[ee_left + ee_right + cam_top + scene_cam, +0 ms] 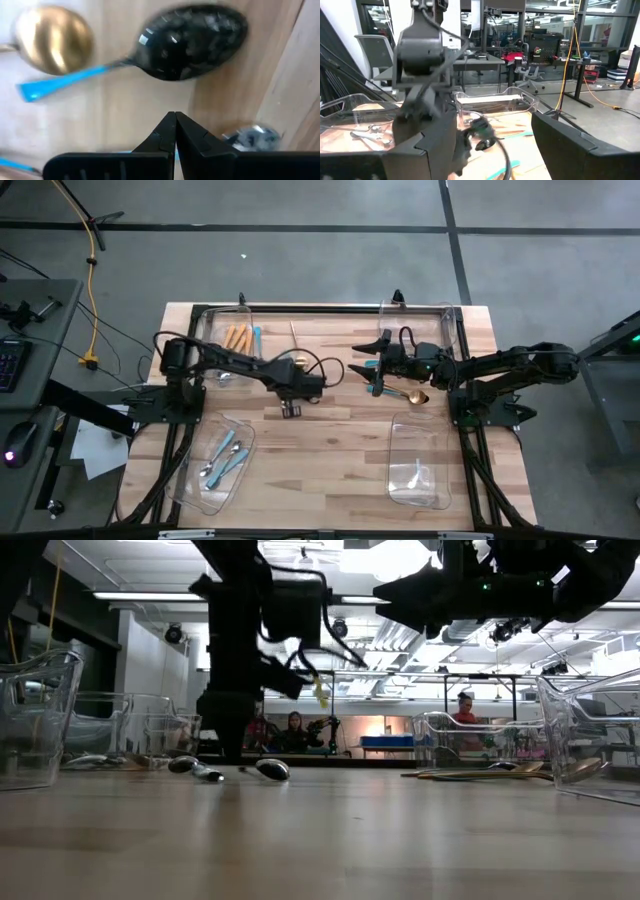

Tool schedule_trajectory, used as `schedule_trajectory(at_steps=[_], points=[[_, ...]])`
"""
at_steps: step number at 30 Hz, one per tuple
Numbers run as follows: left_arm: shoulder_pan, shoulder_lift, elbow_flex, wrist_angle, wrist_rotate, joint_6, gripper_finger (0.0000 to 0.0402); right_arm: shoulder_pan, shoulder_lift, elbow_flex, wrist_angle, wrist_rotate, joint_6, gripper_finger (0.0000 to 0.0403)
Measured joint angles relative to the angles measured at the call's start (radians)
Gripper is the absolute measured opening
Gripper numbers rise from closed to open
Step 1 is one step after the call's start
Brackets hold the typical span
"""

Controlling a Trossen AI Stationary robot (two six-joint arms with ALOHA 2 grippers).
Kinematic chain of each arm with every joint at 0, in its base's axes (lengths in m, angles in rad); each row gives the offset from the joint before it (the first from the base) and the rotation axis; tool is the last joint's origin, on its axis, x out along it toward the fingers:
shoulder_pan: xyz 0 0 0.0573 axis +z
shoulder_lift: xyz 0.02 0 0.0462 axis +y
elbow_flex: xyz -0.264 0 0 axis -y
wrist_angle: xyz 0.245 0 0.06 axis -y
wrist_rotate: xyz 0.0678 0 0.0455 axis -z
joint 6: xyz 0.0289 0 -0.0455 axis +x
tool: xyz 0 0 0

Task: Sort silverware by color (type)
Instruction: Put the light blue spoon into the bottom left transparent bin

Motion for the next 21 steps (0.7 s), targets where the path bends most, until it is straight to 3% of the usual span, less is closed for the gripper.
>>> schedule_trajectory(at_steps=[11, 17, 21], points=[[0.005, -0.136, -0.004, -0.031, -0.015, -0.009, 0.0006, 0.0, 0.0, 0.0, 0.0, 0.0, -0.008, 0.0243], [0.002, -0.195, -0.114, 0.046, 0.117, 0.092, 0.005, 0.0, 0.0, 0.0, -0.002, 0.0, -0.008, 0.0243], [-0.009, -0.221, -0.202, 0.035, 0.088, 0.233, 0.0089, 0.0, 0.0, 0.0, -0.002, 0.0, -0.008, 0.0243]])
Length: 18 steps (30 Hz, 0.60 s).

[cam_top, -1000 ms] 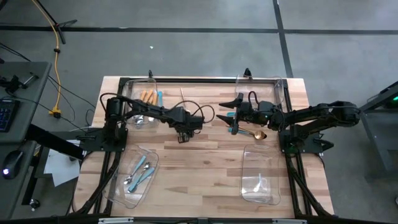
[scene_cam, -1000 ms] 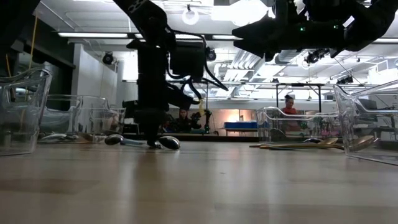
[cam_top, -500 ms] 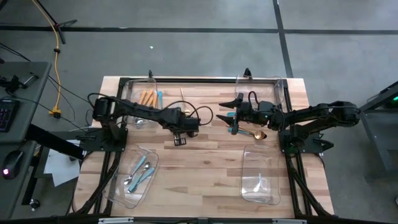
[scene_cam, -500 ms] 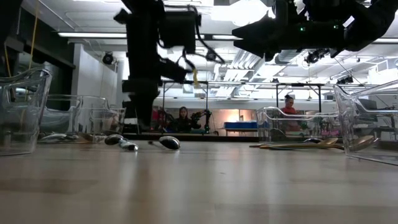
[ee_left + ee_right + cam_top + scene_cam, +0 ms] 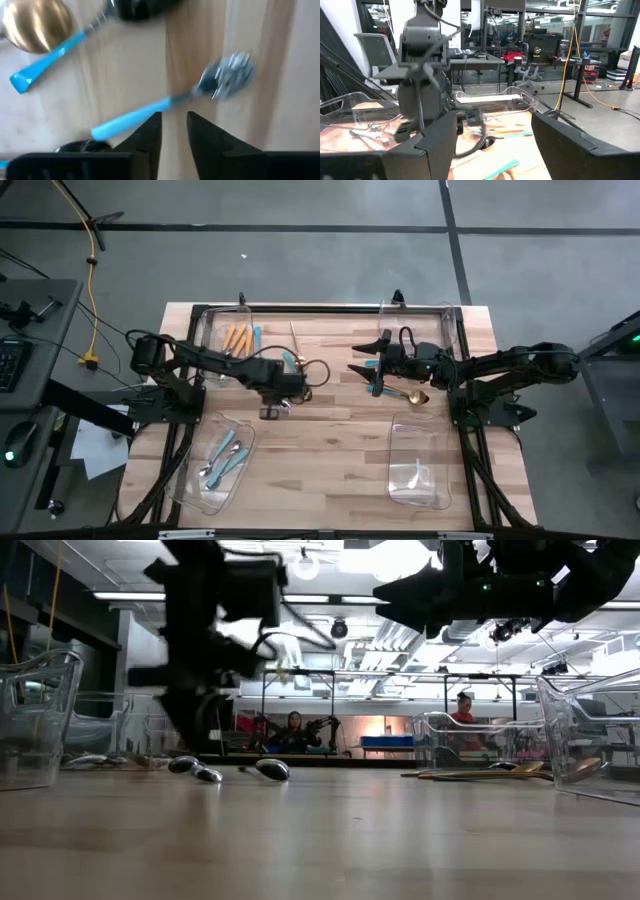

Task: Sort silverware by color (type)
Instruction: Put the light blue spoon into the bottom left transparent bin

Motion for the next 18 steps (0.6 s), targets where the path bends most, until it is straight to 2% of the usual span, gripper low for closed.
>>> schedule_trajectory(at_steps=[4, 7, 12, 18], points=[[-0.005, -0.004, -0.061, 0.022, -0.071, 0.244, 0.0124, 0.0, 0.0, 0.0, 0.001, 0.0, 0.0, 0.0243], [-0.005, 0.001, -0.078, 0.06, -0.076, 0.373, 0.0144, 0.0, 0.0, 0.0, 0.002, 0.0, 0.0, 0.0243], [-0.006, 0.004, -0.077, 0.142, -0.088, 0.471, 0.0163, 0.0, 0.0, 0.0, 0.002, 0.0, 0.0, 0.0243], [-0.005, 0.008, -0.076, 0.137, -0.052, 0.556, 0.0165, 0.0, 0.0, 0.0, 0.001, 0.0, 0.0, 0.0243]])
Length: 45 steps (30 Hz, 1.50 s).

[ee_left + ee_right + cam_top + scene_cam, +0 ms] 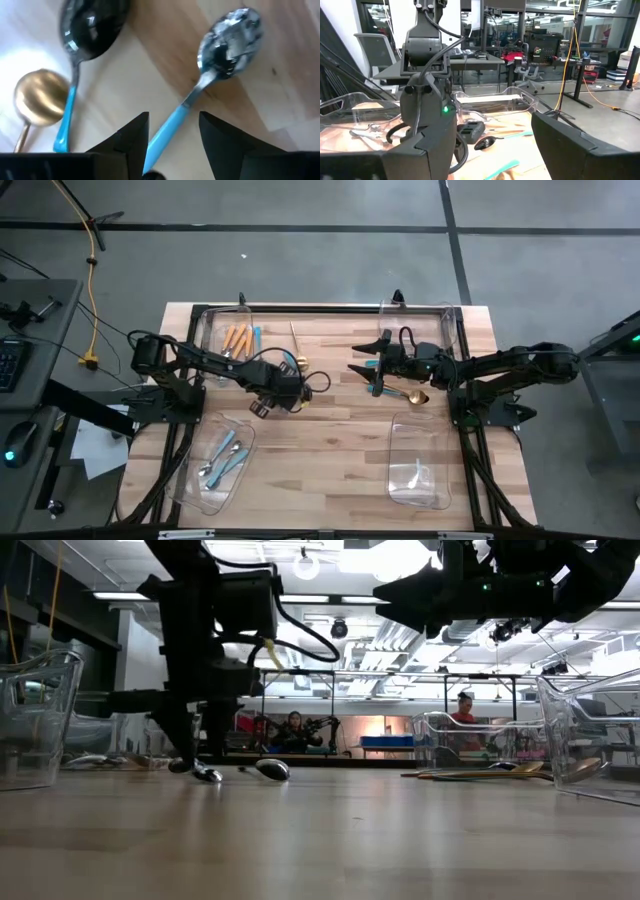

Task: Sort silverware by color (type)
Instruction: Put the light blue spoon into the bottom left transparent bin

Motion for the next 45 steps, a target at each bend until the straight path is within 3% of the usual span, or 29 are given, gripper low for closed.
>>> schedule_trajectory(at_steps=[24, 45], points=[[0.076, 0.001, 0.0, 0.018, 0.142, 0.053, 0.0166, 0.0, 0.0, 0.0, 0.0, 0.0, 0.0, 0.0243], [0.08, 0.049, 0.006, 0.017, 0.165, 0.078, 0.0165, 0.0, 0.0, 0.0, 0.0, 0.0, 0.0, 0.0243]])
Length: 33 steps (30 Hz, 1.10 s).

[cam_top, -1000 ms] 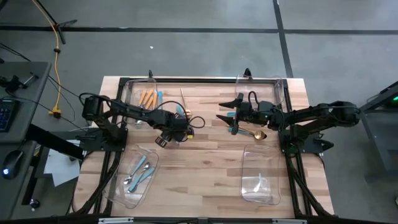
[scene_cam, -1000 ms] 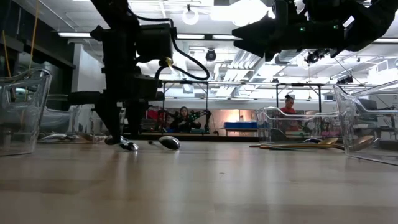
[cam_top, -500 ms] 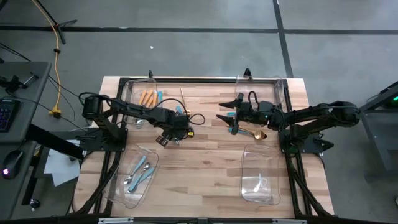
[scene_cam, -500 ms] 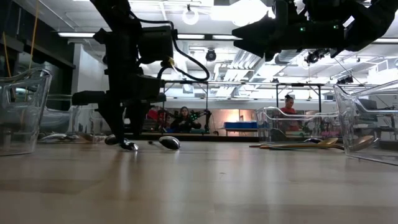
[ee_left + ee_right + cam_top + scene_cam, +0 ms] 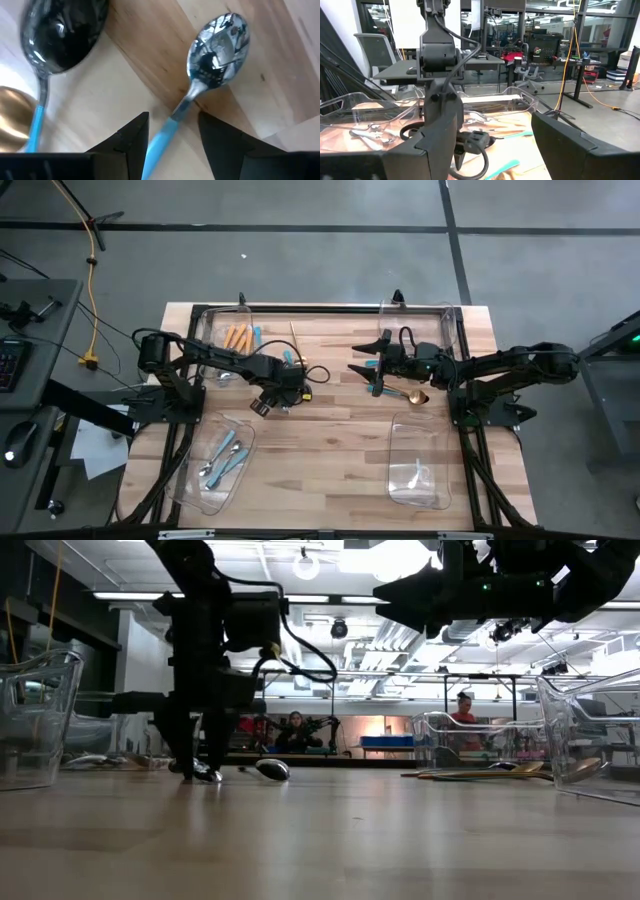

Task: Sort silverware by color (type)
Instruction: Put the light blue spoon into the bottom left transparent bin

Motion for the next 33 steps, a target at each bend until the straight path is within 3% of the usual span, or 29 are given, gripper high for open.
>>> schedule_trajectory(at_steps=[9, 18, 28, 33], points=[[-0.001, 0.027, -0.001, -0.009, -0.001, -0.004, 0.0153, 0.0, 0.0, 0.0, 0.0, 0.0, -0.017, 0.0243], [-0.002, 0.031, 0.017, -0.043, 0.012, -0.04, 0.0012, 0.0, 0.0, 0.0, 0.0, 0.0, -0.019, 0.0243], [0.001, 0.038, 0.118, -0.074, -0.004, -0.097, 0.0005, 0.0, 0.0, 0.0, 0.0, 0.0, -0.019, 0.0243], [0.0, 0.032, 0.23, -0.169, 0.06, -0.183, 0.0003, 0.0, 0.0, 0.0, 0.0, 0.0, -0.019, 0.0243]])
